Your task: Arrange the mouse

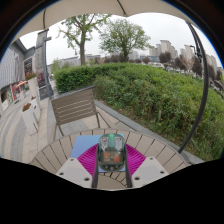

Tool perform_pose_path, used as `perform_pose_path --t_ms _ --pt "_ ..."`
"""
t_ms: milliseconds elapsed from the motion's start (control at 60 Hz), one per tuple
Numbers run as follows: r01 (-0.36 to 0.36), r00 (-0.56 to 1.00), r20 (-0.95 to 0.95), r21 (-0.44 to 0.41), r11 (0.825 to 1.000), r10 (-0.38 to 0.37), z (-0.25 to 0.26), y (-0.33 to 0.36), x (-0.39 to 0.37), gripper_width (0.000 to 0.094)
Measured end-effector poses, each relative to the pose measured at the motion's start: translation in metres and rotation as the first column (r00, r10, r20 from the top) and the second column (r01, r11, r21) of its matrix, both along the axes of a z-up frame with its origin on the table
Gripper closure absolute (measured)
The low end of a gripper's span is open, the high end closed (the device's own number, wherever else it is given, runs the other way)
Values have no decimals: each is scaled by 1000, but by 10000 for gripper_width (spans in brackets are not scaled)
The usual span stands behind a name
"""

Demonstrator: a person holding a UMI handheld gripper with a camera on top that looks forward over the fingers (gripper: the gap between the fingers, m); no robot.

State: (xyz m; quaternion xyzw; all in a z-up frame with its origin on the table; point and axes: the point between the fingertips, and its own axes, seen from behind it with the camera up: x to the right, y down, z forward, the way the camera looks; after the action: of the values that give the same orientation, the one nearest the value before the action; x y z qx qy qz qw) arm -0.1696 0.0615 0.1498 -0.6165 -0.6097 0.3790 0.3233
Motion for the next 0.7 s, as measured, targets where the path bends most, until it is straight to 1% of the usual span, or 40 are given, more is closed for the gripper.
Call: perform_pose_path --t_ms 50,83,200,250,300,350,417,433,450,483,500,517,550,633,700 --pt "-14 1000 11 8 1000 14 -11 -18 -33 550" --pt "-11 1000 17 5 1000 11 -21 -29 -49 549" --pt "-10 997 73 13 1000 9 -72 -60 -100 548" --pt "-17 995 102 27 999 14 -102 -60 -105 545" --pt "-13 991 137 36 999 8 -120 -74 -109 534" --pt "-12 986 164 40 999 5 -141 -73 -108 509" --pt "-7 980 198 65 998 -6 -152 -77 -101 462" --pt "-4 979 204 77 997 -12 -156 -74 -99 429" --pt "3 978 208 93 996 -22 -157 -71 -98 363" --pt "13 977 209 118 993 -38 -157 -68 -94 179" --pt "15 977 209 121 993 -40 -155 -65 -96 102" --pt "18 978 205 121 992 -43 -153 -65 -95 69" --pt "22 978 205 116 993 -45 -147 -65 -91 109" --pt "47 970 234 104 993 -71 -125 -56 -69 82" --pt "52 968 243 71 996 -68 -99 -56 -39 80"
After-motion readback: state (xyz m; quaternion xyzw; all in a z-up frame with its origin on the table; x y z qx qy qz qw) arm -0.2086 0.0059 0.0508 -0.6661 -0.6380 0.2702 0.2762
